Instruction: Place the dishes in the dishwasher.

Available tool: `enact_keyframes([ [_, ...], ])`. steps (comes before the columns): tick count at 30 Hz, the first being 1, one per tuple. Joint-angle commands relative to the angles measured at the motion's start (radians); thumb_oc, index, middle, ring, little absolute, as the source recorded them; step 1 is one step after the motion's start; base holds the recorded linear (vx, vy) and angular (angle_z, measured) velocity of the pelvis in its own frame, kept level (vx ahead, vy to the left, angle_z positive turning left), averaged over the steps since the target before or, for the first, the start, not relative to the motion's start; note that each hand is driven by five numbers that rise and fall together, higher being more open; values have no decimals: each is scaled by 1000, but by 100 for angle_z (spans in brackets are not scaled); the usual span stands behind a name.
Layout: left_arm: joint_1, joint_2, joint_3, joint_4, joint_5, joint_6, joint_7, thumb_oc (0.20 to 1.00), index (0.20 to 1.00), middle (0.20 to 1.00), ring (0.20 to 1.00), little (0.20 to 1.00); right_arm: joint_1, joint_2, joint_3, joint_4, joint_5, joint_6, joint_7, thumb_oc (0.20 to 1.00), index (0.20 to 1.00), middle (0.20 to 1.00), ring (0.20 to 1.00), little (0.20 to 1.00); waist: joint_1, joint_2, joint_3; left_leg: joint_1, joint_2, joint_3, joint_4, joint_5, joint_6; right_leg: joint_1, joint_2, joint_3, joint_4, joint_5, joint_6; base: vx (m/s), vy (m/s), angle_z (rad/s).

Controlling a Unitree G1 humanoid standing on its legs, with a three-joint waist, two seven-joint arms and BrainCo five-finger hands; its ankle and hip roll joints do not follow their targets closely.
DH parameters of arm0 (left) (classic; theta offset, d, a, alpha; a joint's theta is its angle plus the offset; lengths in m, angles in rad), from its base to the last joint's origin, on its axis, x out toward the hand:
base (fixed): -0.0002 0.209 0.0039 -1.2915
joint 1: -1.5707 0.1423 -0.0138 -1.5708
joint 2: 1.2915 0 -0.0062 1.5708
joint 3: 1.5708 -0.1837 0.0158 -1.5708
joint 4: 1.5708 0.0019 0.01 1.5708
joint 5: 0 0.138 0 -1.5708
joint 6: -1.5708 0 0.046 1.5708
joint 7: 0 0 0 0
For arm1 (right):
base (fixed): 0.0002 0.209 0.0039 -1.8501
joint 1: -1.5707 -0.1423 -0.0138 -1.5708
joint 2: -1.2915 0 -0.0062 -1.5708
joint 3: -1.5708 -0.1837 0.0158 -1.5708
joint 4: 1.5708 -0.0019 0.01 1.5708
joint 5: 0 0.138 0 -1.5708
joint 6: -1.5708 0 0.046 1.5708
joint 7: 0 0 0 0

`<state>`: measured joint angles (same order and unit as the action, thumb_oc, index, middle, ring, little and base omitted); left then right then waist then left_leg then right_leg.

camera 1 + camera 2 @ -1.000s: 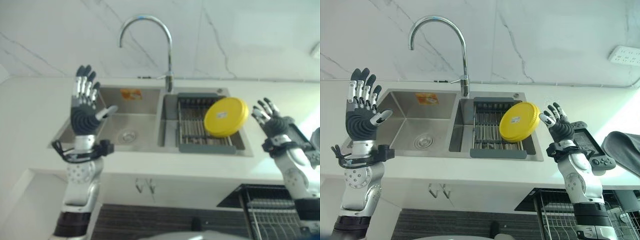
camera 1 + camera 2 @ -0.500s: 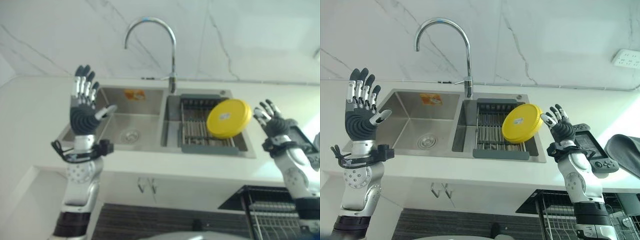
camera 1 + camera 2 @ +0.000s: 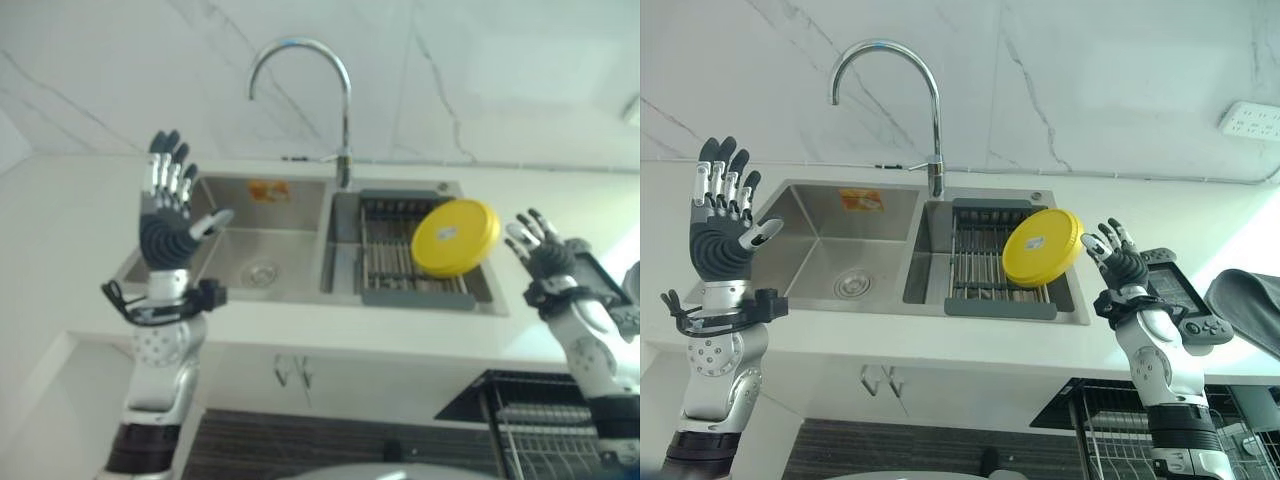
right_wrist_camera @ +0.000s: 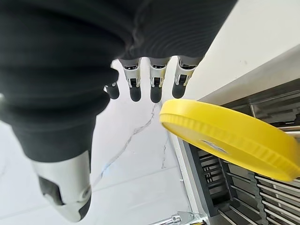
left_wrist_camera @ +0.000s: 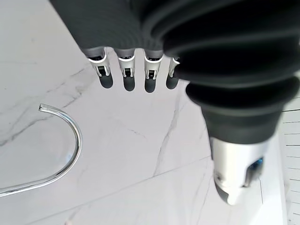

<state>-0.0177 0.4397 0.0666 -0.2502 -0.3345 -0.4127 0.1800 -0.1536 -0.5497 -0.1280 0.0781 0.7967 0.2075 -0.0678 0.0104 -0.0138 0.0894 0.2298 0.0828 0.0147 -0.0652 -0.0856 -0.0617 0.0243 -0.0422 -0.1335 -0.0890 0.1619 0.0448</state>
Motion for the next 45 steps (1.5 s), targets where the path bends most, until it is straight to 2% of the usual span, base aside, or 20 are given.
enact_keyframes([
  [1, -57, 73, -40, 19, -14, -26, -6, 1000, 1000, 1000, 1000, 1000, -73, -15, -31, 29, 47, -25, 23, 1000, 1000, 1000, 1000, 1000, 4, -43, -33, -72, -18, 53, -22, 90, 21, 96, -51, -13, 2, -63, 60, 65, -23, -1],
  [6, -47, 82, -34, 27, -33, -22, -8, 1000, 1000, 1000, 1000, 1000, -46, -15, -36, 24, 65, -12, 29, 1000, 1000, 1000, 1000, 1000, -7, -44, -33, -71, -19, 60, -22, 94, 22, 96, -52, -6, 2, -59, 61, 64, -6, -1],
  [20, -71, 75, -53, 23, -8, -19, -1, 1000, 1000, 1000, 1000, 1000, -93, -7, 12, 66, 99, -22, 67, 1000, 1000, 1000, 1000, 1000, 11, -37, -41, -73, -25, 50, -22, 97, 24, 104, -50, -16, 2, -66, 56, 0, -2, 0],
  [45, -72, 93, -46, 34, -23, -30, -11, 1000, 1000, 1000, 1000, 1000, -116, 7, 25, 109, 180, -20, 65, 1000, 1000, 1000, 1000, 1000, 27, -32, -47, -79, -20, 50, -22, 98, 21, 105, -55, -36, 2, -70, 59, -12, -1, 1],
])
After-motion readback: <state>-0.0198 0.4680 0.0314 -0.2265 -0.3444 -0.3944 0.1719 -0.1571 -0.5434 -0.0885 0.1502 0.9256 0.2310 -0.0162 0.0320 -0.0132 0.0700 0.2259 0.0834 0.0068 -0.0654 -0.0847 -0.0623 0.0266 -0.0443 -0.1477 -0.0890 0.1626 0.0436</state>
